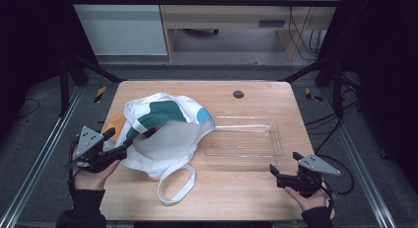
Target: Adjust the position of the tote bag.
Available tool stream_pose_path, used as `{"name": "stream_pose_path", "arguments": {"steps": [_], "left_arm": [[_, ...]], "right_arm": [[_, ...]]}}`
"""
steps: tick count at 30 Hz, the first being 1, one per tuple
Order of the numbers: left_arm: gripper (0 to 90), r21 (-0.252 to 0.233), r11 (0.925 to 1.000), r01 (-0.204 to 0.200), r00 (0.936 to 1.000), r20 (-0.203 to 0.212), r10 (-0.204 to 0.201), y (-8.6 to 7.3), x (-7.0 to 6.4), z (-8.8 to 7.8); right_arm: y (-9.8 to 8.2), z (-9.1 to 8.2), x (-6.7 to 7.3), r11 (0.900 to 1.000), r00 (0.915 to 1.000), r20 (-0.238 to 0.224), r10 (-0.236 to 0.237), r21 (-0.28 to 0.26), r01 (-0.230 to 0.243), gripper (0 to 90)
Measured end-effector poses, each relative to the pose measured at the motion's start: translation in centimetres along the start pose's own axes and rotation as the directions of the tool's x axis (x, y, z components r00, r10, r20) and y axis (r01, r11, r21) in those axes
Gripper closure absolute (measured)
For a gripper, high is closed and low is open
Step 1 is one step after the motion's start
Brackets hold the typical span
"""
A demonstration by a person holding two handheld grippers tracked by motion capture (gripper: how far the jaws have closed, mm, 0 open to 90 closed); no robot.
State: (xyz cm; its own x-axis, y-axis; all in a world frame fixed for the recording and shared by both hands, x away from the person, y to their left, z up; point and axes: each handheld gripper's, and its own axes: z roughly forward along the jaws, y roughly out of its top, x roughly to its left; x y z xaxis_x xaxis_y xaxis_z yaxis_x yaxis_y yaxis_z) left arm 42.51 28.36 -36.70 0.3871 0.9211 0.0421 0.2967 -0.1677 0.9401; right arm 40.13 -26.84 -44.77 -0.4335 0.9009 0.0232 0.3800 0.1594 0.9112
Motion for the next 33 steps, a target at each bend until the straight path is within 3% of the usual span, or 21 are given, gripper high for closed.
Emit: {"name": "stream_pose_path", "arguments": {"steps": [18, 33], "left_arm": [[34.8, 0.004, 0.9996, -0.027, 0.9995, 0.018, 0.027, 1.5, -1.0, 2.8], [36.8, 0.078, 0.9958, -0.049, 0.9988, -0.003, 0.049, 0.0, -0.4, 4.5]], "right_arm": [[0.0, 0.0, 0.0, 1.0, 1.0, 0.0, -0.001, 0.001, 0.001, 5.6], [-0.1, 0.0, -0.1, 1.0, 1.0, -0.003, 0.003, 0.004, -0.003, 5.6]]}}
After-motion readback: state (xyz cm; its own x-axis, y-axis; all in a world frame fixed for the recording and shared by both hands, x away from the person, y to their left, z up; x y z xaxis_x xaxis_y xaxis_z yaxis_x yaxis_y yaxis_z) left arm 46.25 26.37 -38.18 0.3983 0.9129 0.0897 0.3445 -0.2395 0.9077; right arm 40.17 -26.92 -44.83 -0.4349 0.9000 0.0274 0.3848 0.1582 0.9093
